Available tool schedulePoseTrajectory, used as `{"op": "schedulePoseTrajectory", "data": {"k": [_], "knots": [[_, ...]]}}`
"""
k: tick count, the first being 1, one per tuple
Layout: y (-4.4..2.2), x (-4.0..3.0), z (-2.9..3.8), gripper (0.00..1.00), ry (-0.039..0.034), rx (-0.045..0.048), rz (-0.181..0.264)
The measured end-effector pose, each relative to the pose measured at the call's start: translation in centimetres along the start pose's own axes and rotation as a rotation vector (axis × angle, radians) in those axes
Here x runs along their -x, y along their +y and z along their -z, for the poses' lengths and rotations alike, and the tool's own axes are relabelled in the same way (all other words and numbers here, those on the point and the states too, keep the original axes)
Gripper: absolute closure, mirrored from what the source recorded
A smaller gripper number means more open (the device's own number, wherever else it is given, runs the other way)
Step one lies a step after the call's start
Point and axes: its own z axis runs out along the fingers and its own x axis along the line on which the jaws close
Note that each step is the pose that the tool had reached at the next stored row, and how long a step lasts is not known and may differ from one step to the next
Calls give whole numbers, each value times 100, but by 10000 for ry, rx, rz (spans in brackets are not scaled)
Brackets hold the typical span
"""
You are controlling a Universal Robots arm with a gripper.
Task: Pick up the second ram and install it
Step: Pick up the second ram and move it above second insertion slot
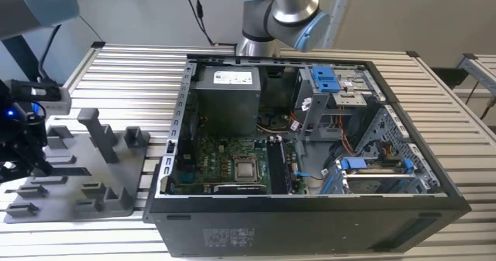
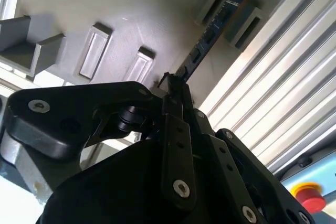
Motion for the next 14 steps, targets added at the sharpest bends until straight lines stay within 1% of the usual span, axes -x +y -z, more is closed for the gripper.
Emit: {"op": "schedulePoseTrajectory", "data": {"k": [6, 14], "knots": [[0, 2, 41, 86, 0, -1, -29], [2, 7, 124, 86, -1, -3, -53]]}}
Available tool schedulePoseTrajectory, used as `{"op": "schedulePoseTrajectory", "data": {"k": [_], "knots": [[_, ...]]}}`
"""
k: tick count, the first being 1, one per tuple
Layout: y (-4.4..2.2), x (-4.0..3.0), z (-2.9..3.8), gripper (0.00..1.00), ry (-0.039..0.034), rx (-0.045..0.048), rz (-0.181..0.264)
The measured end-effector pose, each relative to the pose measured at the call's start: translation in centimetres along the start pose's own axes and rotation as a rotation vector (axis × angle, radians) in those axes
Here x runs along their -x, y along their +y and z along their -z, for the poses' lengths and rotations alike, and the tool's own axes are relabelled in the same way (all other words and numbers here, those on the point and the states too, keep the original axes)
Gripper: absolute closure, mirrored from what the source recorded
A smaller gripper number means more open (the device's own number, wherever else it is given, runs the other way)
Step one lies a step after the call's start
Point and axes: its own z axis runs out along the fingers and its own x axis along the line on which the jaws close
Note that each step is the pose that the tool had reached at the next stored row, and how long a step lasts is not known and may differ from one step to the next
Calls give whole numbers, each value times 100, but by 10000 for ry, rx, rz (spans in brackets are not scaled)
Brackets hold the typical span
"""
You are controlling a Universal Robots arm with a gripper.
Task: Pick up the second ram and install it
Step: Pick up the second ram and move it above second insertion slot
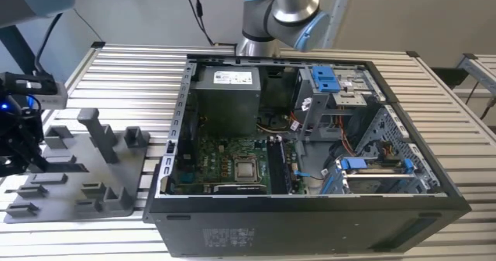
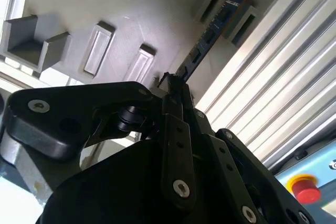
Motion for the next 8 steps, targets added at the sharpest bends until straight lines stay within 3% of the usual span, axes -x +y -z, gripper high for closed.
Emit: {"op": "schedulePoseTrajectory", "data": {"k": [8], "knots": [[1, 6, 98, 86, 1, 2, -14]]}}
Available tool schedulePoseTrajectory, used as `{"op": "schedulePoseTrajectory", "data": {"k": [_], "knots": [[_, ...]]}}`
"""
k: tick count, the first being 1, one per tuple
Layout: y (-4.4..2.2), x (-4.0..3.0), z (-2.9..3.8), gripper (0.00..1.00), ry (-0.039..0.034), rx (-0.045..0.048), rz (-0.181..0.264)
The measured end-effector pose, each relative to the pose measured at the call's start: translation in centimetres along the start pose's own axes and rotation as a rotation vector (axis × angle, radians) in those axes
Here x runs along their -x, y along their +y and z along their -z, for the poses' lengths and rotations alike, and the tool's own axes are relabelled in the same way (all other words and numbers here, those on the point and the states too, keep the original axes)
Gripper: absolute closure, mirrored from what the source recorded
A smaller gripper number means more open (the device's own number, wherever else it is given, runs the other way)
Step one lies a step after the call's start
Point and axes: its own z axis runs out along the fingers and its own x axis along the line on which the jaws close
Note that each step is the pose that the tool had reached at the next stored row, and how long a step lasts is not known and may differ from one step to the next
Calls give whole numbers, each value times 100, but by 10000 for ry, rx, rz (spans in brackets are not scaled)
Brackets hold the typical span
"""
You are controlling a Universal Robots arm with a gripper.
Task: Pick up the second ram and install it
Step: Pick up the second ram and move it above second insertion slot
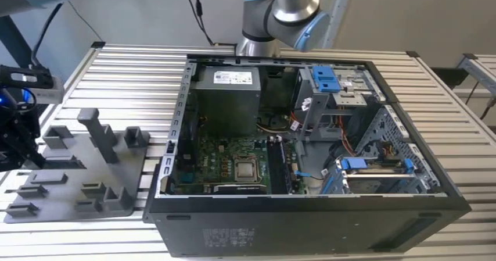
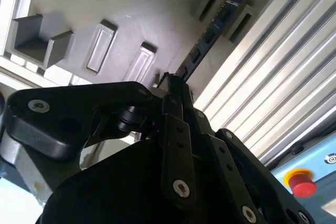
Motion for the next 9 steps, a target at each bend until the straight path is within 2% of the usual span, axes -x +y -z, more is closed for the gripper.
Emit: {"op": "schedulePoseTrajectory", "data": {"k": [9], "knots": [[1, 4, 71, 86, -3, -5, -130]]}}
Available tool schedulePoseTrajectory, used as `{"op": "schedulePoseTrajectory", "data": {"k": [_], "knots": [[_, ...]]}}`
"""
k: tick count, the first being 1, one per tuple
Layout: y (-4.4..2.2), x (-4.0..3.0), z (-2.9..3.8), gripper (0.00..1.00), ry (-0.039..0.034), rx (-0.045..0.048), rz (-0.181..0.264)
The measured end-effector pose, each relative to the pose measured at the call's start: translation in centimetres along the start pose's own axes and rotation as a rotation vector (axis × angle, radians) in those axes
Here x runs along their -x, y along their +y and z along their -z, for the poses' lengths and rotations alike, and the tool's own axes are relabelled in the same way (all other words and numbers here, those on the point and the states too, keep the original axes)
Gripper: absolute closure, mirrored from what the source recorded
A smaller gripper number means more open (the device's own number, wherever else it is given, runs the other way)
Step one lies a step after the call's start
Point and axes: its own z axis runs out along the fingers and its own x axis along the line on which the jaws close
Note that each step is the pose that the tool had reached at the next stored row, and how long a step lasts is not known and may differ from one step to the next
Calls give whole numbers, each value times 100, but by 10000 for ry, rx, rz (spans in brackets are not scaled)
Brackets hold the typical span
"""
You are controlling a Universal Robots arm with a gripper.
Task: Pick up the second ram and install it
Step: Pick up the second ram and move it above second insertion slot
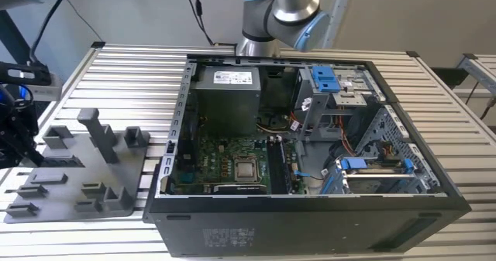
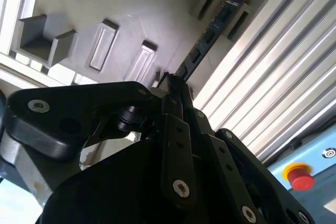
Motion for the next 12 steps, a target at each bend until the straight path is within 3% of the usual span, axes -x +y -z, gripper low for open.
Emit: {"op": "schedulePoseTrajectory", "data": {"k": [12], "knots": [[2, 11, 173, 86, 0, -4, -77]]}}
